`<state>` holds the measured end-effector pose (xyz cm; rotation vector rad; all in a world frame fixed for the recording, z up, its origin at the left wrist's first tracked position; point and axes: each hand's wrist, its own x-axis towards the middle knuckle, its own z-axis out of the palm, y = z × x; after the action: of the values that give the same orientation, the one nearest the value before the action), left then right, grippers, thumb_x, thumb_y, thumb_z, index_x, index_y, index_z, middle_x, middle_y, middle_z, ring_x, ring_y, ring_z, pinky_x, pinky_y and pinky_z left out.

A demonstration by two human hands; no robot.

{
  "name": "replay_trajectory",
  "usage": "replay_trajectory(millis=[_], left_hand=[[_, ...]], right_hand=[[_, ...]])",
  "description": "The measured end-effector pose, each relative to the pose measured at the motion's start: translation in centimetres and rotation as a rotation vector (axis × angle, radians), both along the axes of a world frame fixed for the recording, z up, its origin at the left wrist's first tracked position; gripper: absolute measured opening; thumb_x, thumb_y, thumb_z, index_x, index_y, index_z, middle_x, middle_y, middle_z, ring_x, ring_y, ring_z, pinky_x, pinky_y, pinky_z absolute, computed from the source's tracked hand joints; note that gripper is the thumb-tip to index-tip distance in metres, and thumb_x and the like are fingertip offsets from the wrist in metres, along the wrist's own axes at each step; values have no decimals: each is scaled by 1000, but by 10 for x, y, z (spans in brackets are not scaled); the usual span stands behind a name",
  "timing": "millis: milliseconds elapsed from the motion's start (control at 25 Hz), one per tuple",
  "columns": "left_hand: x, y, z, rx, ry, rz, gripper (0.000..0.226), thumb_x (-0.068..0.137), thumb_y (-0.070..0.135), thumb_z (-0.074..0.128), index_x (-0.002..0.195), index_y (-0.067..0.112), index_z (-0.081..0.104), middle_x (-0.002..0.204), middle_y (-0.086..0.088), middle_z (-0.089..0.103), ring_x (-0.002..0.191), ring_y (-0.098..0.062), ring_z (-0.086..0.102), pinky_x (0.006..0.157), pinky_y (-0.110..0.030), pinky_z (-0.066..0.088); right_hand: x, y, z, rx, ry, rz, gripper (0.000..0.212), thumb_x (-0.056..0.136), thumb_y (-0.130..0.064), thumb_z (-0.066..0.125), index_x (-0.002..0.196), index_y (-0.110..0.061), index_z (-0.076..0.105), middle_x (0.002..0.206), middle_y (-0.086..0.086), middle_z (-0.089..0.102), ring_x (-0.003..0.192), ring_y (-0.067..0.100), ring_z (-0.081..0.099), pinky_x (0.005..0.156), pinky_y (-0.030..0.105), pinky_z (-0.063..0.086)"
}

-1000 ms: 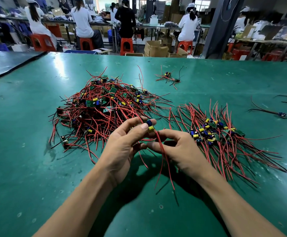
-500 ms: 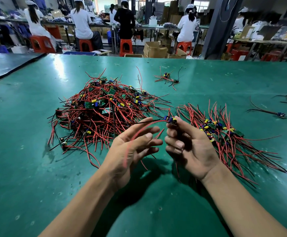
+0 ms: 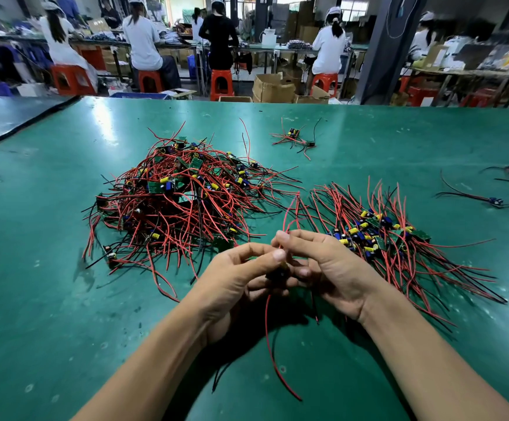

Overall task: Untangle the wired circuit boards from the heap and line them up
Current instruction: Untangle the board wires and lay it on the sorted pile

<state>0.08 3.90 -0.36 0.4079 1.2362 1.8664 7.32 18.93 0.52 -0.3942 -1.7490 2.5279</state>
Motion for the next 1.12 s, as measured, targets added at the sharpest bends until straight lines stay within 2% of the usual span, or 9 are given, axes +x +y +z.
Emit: replay_trajectory(millis=[120, 200, 320, 520, 640, 760, 960, 1040, 1120], left_hand=[[-2, 0, -6, -56, 65, 56, 21, 59, 25, 84, 77, 18, 74, 88, -15, 73, 73, -25, 71, 75, -34, 56], [-3, 1, -8, -70, 102, 86, 19, 63, 23, 82, 80, 16, 75, 84, -12, 72, 71, -24, 69, 74, -33, 56], [1, 4, -9, -93, 205, 143, 4, 80, 17, 74, 82, 13, 76, 77, -8, 69, 64, -21, 67, 62, -29, 55], [6, 6, -9, -91, 282, 247, 15, 92, 6, 62, 82, 5, 73, 72, -15, 68, 60, -21, 68, 51, -25, 54], [7, 6, -7, -80, 233, 231, 19, 96, 8, 57, 84, 6, 71, 73, -21, 68, 58, -24, 68, 55, -30, 56], [10, 8, -9, -108, 294, 220, 21, 100, 12, 51, 90, 4, 67, 75, -19, 69, 59, -25, 69, 57, -31, 57], [11, 6, -6, -102, 326, 179, 20, 100, 9, 47, 93, 1, 64, 77, -16, 71, 62, -28, 69, 59, -34, 56], [9, 5, -4, -97, 273, 187, 18, 97, 5, 49, 89, 1, 64, 74, -18, 71, 60, -27, 69, 55, -31, 56], [10, 6, -3, -115, 250, 187, 18, 96, 4, 50, 85, 1, 64, 71, -18, 70, 57, -26, 68, 52, -28, 56]], right_hand=[[1, 0, -3, 74, -17, -14, 37, 64, -34, 87, 94, -14, 77, 89, 8, 70, 68, 17, 59, 60, 25, 53], [0, 0, -4, 123, -25, -43, 36, 63, -34, 88, 93, -16, 79, 96, 11, 70, 77, 20, 58, 69, 30, 53], [-1, 0, -4, 141, -12, -106, 25, 65, -31, 86, 86, -19, 78, 82, 7, 62, 66, 12, 48, 64, 29, 45], [-3, -8, -6, 120, 1, -152, 5, 82, -17, 78, 83, -16, 73, 67, 3, 59, 48, 7, 44, 46, 19, 46], [-3, -12, -6, 91, 3, -162, 6, 85, -15, 76, 83, -13, 70, 70, 7, 60, 48, 10, 43, 46, 21, 49], [-3, -13, -5, 134, 8, -190, 13, 86, -15, 76, 86, -7, 66, 64, 4, 61, 46, 9, 54, 46, 26, 53], [-3, -9, -7, 197, 28, -191, 18, 82, -20, 79, 81, -7, 67, 69, 13, 57, 54, 22, 51, 52, 35, 52], [-4, -11, -9, 191, 40, -179, 15, 83, -21, 79, 78, -12, 69, 64, 7, 56, 50, 17, 49, 49, 30, 52], [-4, -9, -10, 283, 53, -229, 14, 85, -20, 78, 76, -13, 70, 54, -4, 51, 43, 8, 42, 41, 19, 42]])
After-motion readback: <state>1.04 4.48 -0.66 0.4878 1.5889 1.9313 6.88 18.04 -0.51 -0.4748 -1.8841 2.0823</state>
